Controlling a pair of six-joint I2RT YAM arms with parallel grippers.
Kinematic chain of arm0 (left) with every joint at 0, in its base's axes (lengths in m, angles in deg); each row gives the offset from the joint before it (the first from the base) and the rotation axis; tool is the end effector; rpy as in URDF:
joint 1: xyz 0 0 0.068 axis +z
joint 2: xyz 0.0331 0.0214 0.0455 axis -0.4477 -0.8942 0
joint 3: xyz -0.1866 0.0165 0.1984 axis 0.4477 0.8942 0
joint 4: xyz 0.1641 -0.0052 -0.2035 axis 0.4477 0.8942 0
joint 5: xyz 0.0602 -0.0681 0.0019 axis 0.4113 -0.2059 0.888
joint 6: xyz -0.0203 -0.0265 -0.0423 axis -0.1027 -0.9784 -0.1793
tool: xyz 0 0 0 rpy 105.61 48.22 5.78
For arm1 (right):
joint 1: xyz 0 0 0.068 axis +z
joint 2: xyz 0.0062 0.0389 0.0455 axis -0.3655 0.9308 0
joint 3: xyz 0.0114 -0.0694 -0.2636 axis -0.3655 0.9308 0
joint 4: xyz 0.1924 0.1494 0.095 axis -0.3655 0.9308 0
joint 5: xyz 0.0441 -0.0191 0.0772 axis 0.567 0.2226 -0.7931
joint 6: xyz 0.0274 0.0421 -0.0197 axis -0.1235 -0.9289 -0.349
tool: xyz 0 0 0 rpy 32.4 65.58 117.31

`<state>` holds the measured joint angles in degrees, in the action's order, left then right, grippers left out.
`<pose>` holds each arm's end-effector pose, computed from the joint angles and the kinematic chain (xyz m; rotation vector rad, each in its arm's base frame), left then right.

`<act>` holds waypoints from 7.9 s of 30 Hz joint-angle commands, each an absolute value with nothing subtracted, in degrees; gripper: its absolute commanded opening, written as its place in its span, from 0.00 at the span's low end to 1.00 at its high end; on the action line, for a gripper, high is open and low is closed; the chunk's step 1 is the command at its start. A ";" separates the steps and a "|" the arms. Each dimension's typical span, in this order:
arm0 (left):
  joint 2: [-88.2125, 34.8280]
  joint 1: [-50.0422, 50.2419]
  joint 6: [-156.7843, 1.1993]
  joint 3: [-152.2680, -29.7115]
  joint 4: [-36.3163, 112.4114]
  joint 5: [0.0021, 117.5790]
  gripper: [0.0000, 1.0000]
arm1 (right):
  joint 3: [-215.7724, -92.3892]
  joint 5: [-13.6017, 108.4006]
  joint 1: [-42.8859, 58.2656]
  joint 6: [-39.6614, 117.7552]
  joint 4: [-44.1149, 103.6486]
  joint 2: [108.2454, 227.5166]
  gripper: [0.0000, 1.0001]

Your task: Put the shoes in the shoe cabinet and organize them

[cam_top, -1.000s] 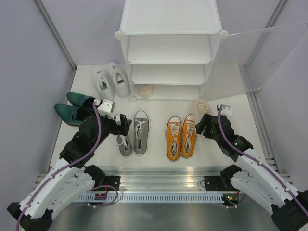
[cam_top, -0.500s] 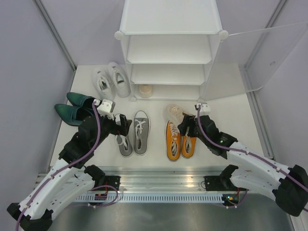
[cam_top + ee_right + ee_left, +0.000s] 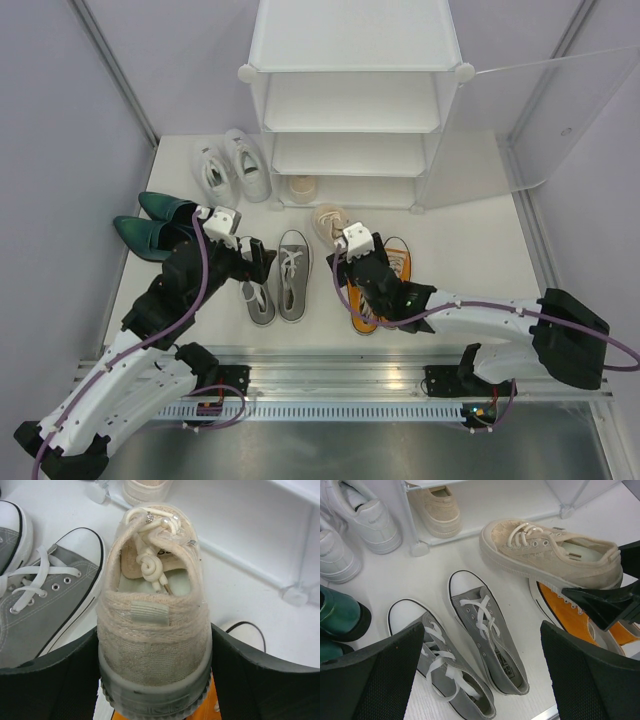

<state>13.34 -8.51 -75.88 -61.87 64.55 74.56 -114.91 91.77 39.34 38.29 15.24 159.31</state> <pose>0.1206 -0.0791 0.3271 0.3242 1.8530 -0.4182 0.1500 0.2245 0.2310 -0.4555 1.8257 0.1900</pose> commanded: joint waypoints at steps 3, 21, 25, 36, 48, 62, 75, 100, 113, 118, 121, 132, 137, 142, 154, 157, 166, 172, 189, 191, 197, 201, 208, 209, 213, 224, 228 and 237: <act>13.38 -8.82 -73.77 -64.17 64.85 73.20 1.00 | -120.63 106.79 44.13 54.90 0.26 165.01 0.01; 13.38 -9.17 -73.77 -64.17 65.02 72.59 1.00 | -123.80 107.69 36.23 56.43 -11.34 176.71 0.01; 13.47 -9.17 -73.77 -64.26 65.02 72.41 1.00 | -124.15 104.97 32.97 51.95 -11.43 178.38 0.01; 14.17 -9.43 -73.77 -64.43 65.02 71.89 1.00 | -125.99 100.22 27.34 39.54 -14.42 185.05 0.01; 14.61 -9.70 -73.77 -64.44 65.02 71.80 1.00 | -139.08 99.43 26.29 34.09 -7.66 197.53 0.13; 14.35 -9.70 -73.77 -64.52 65.11 71.62 1.00 | -148.14 89.50 22.42 26.70 0.42 204.40 0.54; 13.56 -9.70 -73.60 -64.44 65.11 71.27 1.00 | -150.70 86.16 21.19 26.44 2.98 206.69 0.82; 13.73 -9.70 -73.42 -64.52 65.20 71.71 1.00 | -139.36 82.37 21.19 24.25 2.80 195.44 0.98; 13.56 -9.70 -73.42 -64.70 65.46 71.71 1.00 | -135.49 82.64 21.72 23.27 1.93 194.82 0.82; 13.56 -9.70 -73.42 -64.61 65.46 71.71 1.00 | -138.03 83.51 21.72 24.15 2.80 197.45 0.73; 13.38 -9.70 -73.42 -64.70 65.38 71.62 1.00 | -140.40 84.22 21.54 24.50 3.76 199.12 0.64; 13.12 -9.70 -73.42 -64.70 65.46 71.36 1.00 | -147.52 85.71 19.79 24.24 6.05 202.46 0.52; 13.12 -9.70 -73.42 -64.70 65.38 71.36 1.00 | -149.20 86.24 18.82 23.89 6.67 202.81 0.52; 12.77 -9.70 -73.42 -64.70 65.38 71.18 1.00 | -149.82 87.03 18.03 23.89 8.25 203.52 0.52; 12.50 -9.70 -73.33 -64.70 65.38 71.01 1.00 | -152.45 85.63 17.06 25.91 7.11 206.15 0.52; 12.33 -9.70 -73.42 -64.70 65.46 71.09 1.00 | -154.56 85.71 17.06 26.70 7.90 207.03 0.52; 12.41 -9.70 -73.42 -64.70 65.46 70.92 0.99 | -157.98 85.45 16.36 28.11 9.22 208.97 0.52; 12.42 -9.70 -73.42 -64.70 65.46 70.83 1.00 | -159.66 84.40 16.01 28.72 9.48 210.72 0.53; 12.33 -9.70 -73.42 -64.79 65.46 70.48 1.00 | -162.03 79.83 16.18 28.90 8.34 212.75 0.53; 12.41 -9.70 -73.42 -64.79 65.55 70.48 1.00 | -162.03 79.39 16.36 28.99 7.99 212.75 0.53; 12.42 -9.70 -73.42 -64.79 65.46 70.39 1.00 | -162.73 78.33 18.02 28.81 8.17 212.66 0.53; 12.42 -9.70 -73.42 -64.79 65.55 70.30 1.00 | -163.35 78.16 19.69 28.20 8.25 212.75 0.53; 12.50 -9.70 -73.51 -64.79 65.55 70.13 1.00 | -165.19 78.16 20.49 27.14 9.22 213.54 0.53; 12.50 -9.70 -73.51 -64.79 65.55 70.13 1.00 | -165.11 78.24 20.49 27.14 9.39 213.63 0.53; 12.50 -9.70 -73.51 -64.79 65.55 70.13 1.00 | -164.49 80.87 20.49 27.75 10.27 213.10 0.53; 12.33 -9.70 -73.59 -64.79 65.55 69.78 1.00 | -162.38 82.03 18.12 28.81 11.42 211.43 0.54; 12.33 -9.70 -73.51 -64.88 65.46 69.69 1.00 | -162.56 80.79 16.71 29.68 11.07 211.69 0.55; 12.15 -9.70 -73.51 -64.88 65.55 69.60 1.00 | -162.04 77.81 16.00 32.15 8.35 211.61 0.57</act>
<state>12.31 -9.28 -75.36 -62.39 66.30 70.91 -162.15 78.53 17.09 29.83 12.90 213.28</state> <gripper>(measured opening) 0.993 0.565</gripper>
